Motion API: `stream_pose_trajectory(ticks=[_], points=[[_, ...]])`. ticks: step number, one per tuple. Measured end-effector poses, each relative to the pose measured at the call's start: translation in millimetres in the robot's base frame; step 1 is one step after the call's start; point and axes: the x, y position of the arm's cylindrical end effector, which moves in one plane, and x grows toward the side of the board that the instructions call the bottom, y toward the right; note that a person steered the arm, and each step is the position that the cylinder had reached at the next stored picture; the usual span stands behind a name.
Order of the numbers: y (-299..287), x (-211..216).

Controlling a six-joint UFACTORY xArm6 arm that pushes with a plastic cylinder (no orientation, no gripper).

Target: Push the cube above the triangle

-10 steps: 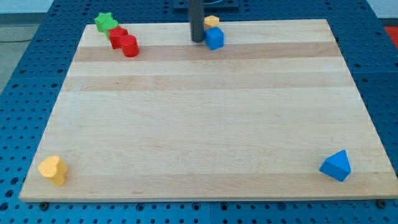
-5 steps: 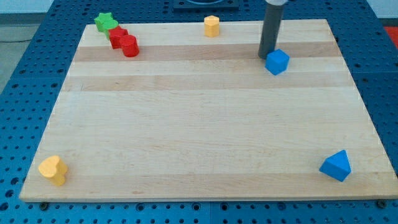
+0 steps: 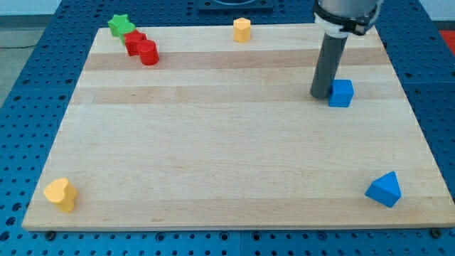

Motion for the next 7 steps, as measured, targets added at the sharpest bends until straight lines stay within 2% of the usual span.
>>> stream_pose_trajectory(ticks=[3, 4, 7], points=[[22, 41], [41, 42], [50, 23]])
